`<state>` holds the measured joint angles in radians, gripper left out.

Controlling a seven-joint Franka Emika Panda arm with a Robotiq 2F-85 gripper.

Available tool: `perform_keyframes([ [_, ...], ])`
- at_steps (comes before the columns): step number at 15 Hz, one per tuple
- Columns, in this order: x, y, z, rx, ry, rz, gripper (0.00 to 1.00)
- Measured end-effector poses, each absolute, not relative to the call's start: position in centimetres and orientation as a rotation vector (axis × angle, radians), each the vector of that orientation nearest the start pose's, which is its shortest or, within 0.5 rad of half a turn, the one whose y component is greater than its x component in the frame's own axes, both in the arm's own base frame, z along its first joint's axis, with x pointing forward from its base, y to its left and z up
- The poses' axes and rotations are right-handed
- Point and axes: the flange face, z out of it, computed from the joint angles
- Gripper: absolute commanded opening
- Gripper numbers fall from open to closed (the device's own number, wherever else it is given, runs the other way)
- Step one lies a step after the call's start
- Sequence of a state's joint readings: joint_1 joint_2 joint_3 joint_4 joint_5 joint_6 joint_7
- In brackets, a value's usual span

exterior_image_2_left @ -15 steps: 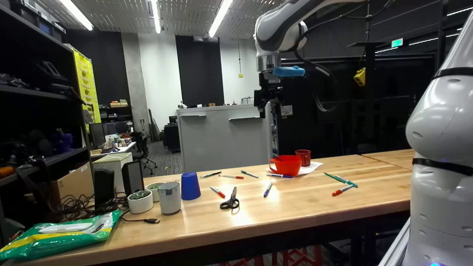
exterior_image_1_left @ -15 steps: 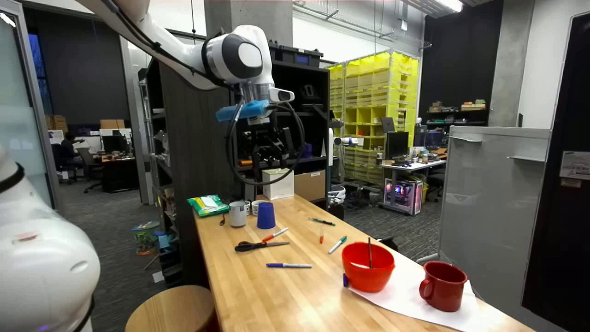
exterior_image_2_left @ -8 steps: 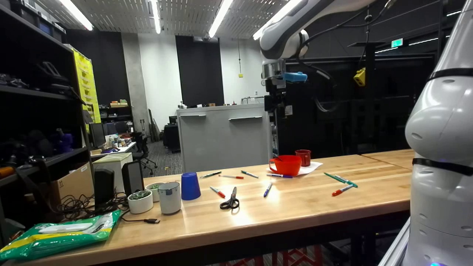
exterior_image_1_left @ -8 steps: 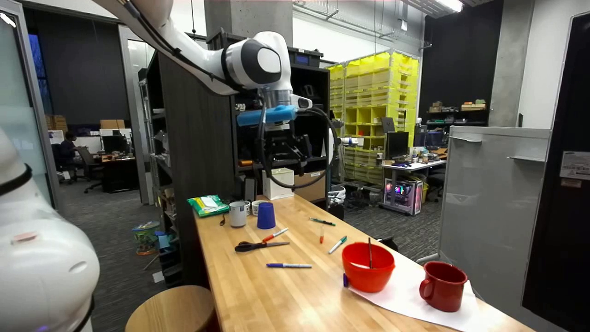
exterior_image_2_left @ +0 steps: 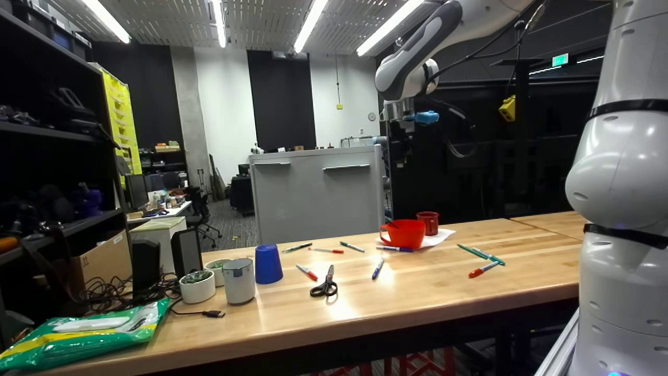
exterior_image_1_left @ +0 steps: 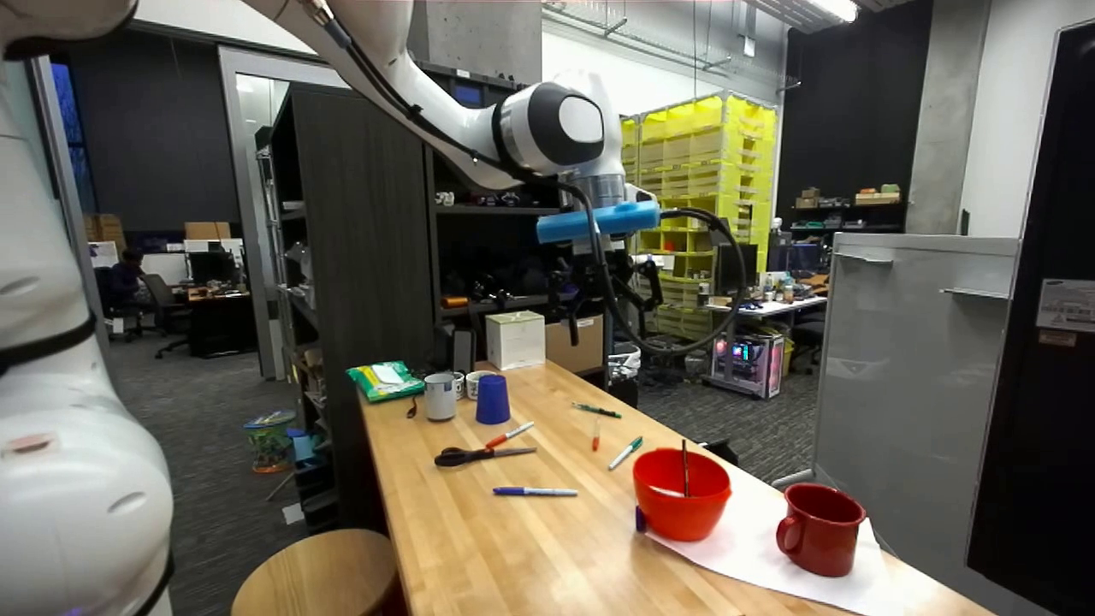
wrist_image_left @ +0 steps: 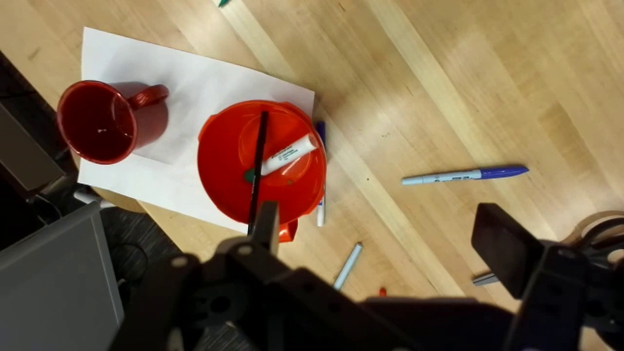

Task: Pick up the black pen from the big red mug and put it on the table

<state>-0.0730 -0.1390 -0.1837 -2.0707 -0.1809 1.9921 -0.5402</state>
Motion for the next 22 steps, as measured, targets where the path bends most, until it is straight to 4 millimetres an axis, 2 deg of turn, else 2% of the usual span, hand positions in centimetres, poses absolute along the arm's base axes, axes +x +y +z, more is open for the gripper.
perform_keyframes([
  [4,50.3,-14.2,49.7,-3.242,-0.591,0.001,1.00],
  [7,50.4,-15.0,49.3,-3.230,-0.605,0.010,1.00],
  [12,52.0,-18.6,47.6,-3.174,-0.710,0.009,1.00],
  [16,54.6,-21.4,45.0,-3.125,-0.815,-0.013,1.00],
  [20,57.4,-23.4,42.4,-3.136,-0.823,0.020,1.00],
  [22,58.1,-23.8,41.7,-3.139,-0.821,0.032,1.00],
])
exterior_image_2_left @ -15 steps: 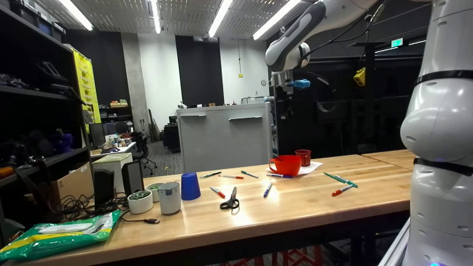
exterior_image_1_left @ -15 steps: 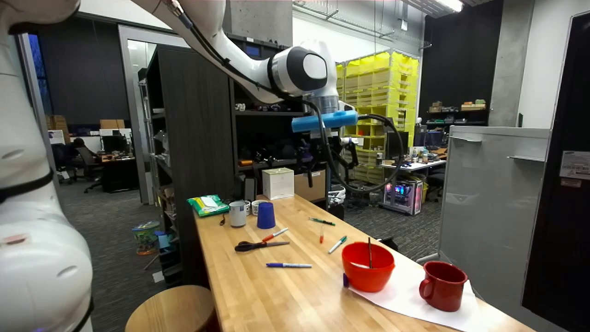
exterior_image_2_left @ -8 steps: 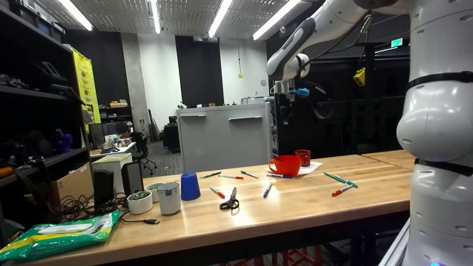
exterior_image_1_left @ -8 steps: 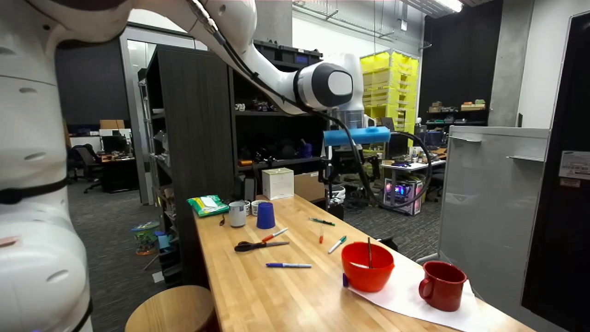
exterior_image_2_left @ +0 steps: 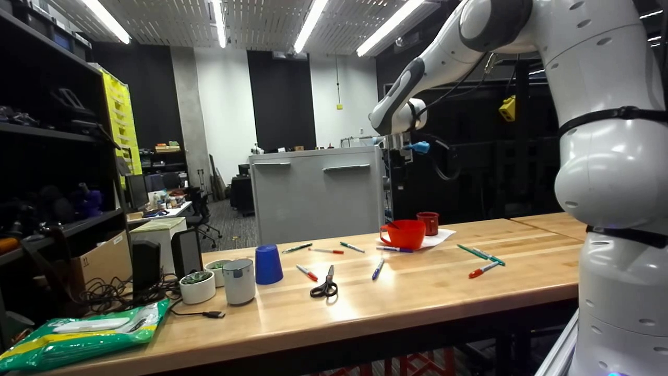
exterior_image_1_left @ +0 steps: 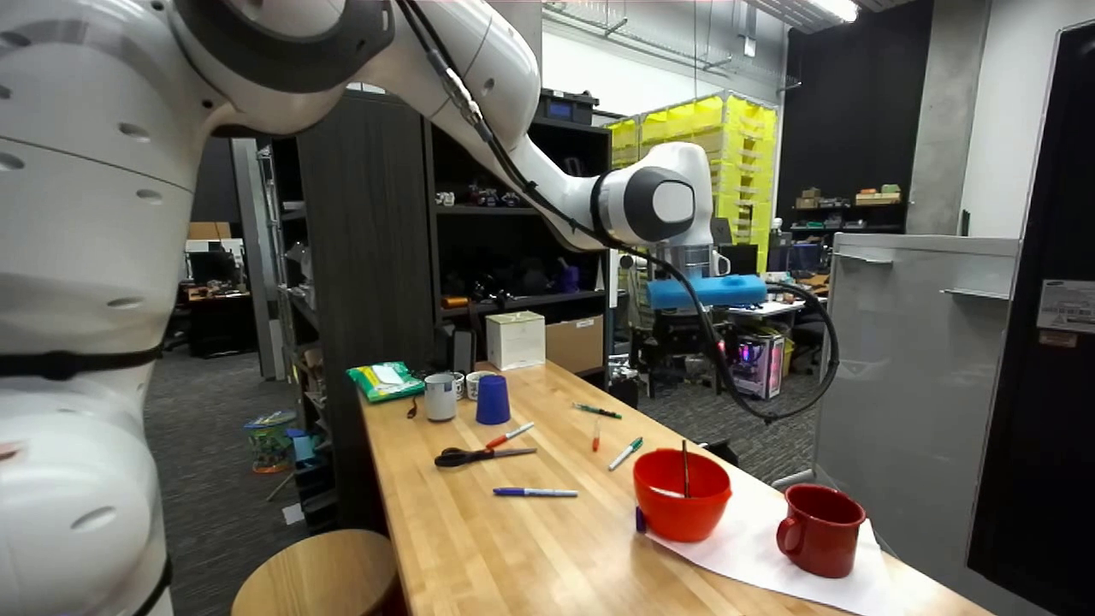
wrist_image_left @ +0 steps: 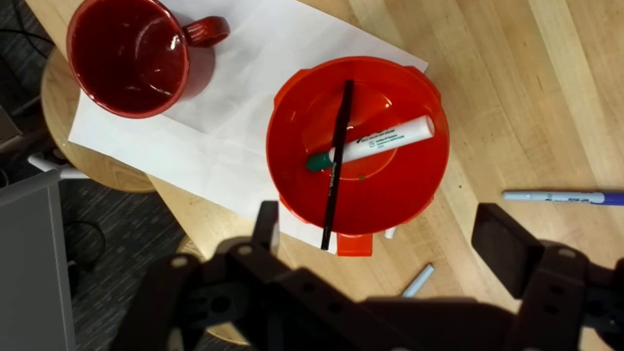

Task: Pick up the black pen from the big red mug and put it on the table

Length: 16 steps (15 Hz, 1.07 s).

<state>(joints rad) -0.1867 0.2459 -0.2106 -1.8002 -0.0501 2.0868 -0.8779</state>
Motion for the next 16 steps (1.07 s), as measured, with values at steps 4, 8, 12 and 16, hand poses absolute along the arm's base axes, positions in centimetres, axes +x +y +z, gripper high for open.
perform_keyframes([
  [4,58.4,-23.9,41.8,-3.142,-0.820,0.029,1.00],
  [8,58.6,-24.1,39.9,-3.123,-0.791,0.050,1.00],
  [12,59.2,-24.3,35.8,-3.088,-0.733,0.096,1.00],
  [16,59.8,-25.0,32.8,-3.063,-0.694,0.126,1.00],
])
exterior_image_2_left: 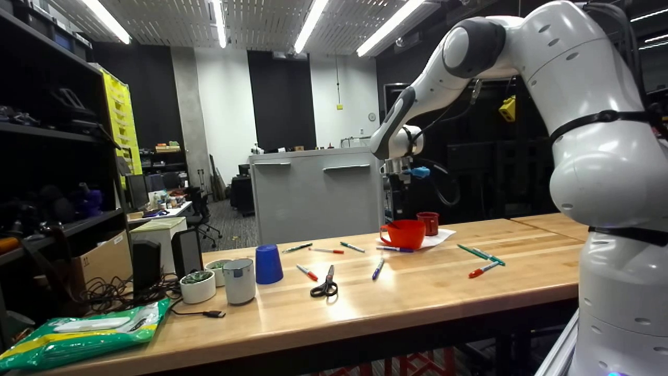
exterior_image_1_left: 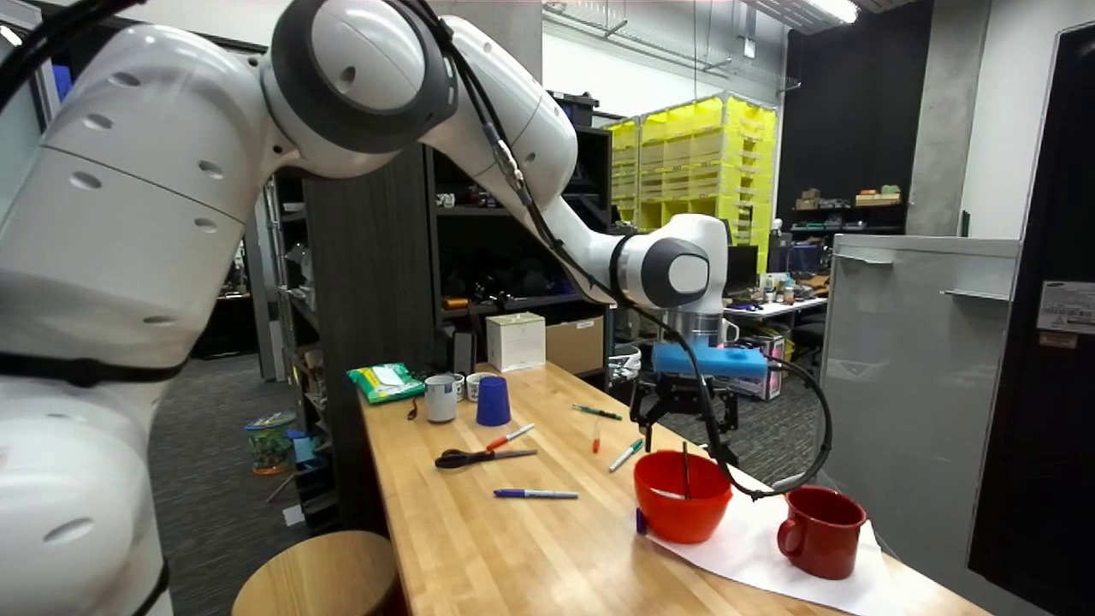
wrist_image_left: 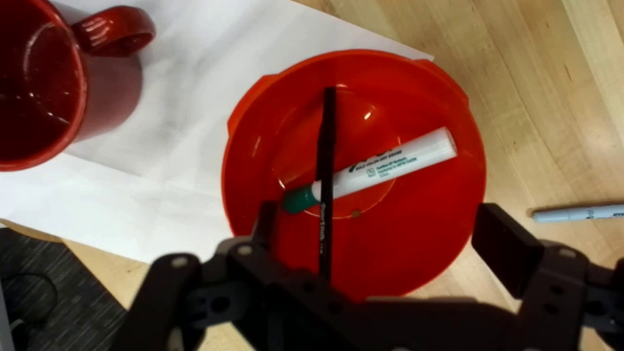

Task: Pick up the black pen from the big red mug and put it on the table

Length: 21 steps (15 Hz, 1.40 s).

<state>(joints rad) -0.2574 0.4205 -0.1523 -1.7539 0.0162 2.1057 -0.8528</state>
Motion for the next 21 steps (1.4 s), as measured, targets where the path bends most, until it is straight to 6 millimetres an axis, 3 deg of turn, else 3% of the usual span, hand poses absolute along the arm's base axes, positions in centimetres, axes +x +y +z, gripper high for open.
perform_keyframes([
  [6,61.1,-25.9,30.7,-3.053,-0.680,0.132,1.00],
  [19,63.0,-24.6,27.9,-3.020,-0.720,0.146,1.00],
  [20,63.0,-24.6,27.8,-3.019,-0.719,0.148,0.90],
  [21,63.0,-24.6,27.7,-3.018,-0.718,0.150,0.73],
])
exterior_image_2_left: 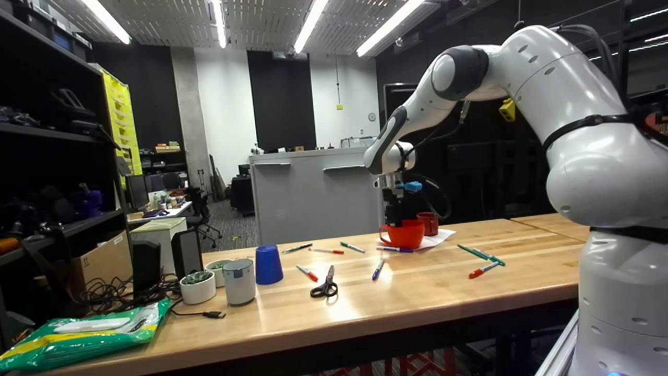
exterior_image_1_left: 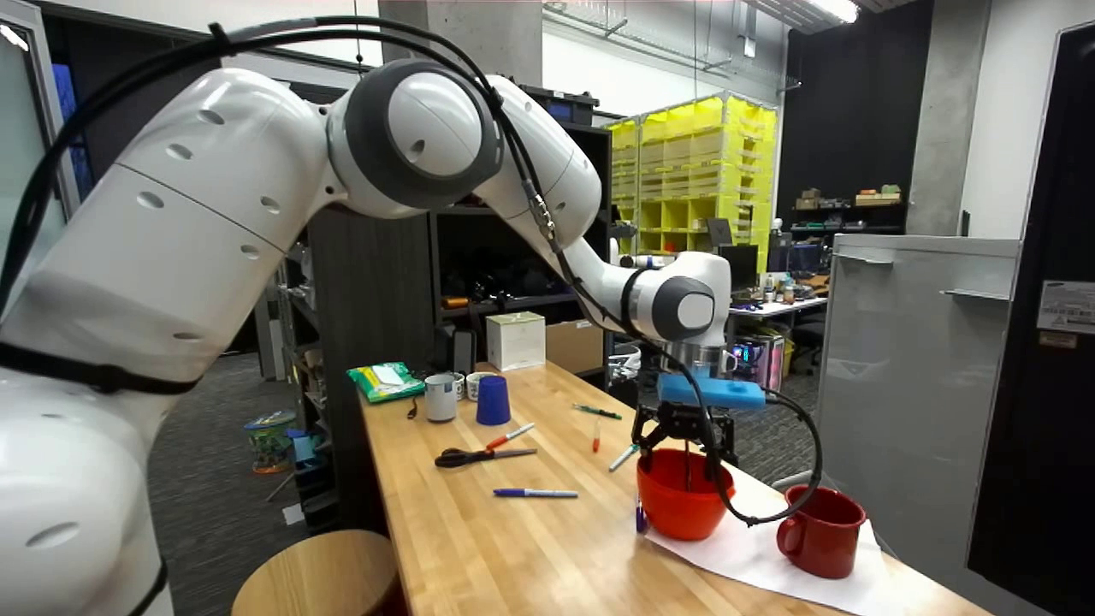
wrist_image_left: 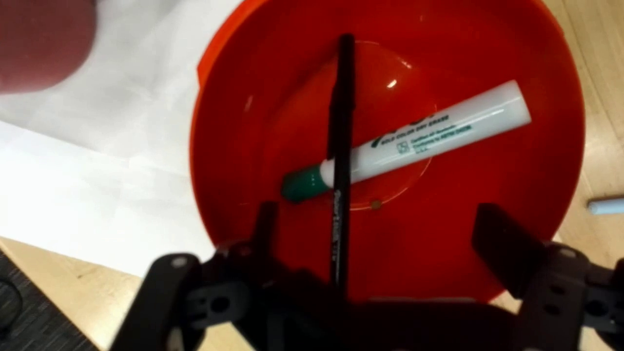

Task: Pick up the black pen from the big red mug and put it on the table

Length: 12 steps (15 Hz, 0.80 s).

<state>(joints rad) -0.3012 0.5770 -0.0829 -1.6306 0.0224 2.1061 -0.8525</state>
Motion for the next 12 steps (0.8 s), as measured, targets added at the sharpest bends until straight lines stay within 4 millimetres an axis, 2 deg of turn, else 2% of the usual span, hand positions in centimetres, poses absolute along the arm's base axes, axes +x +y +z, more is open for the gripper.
perform_keyframes([
  [2,62.99,-24.62,27.55,-3.017,-0.718,0.150,0.61],
  [5,63.06,-24.60,27.30,-3.018,-0.720,0.146,0.35],
  [9,63.26,-24.60,27.35,-3.027,-0.724,0.126,0.06],
  [10,63.31,-24.62,27.39,-3.030,-0.725,0.119,0.00],
  [12,63.44,-24.67,27.54,-3.038,-0.727,0.103,0.00],
])
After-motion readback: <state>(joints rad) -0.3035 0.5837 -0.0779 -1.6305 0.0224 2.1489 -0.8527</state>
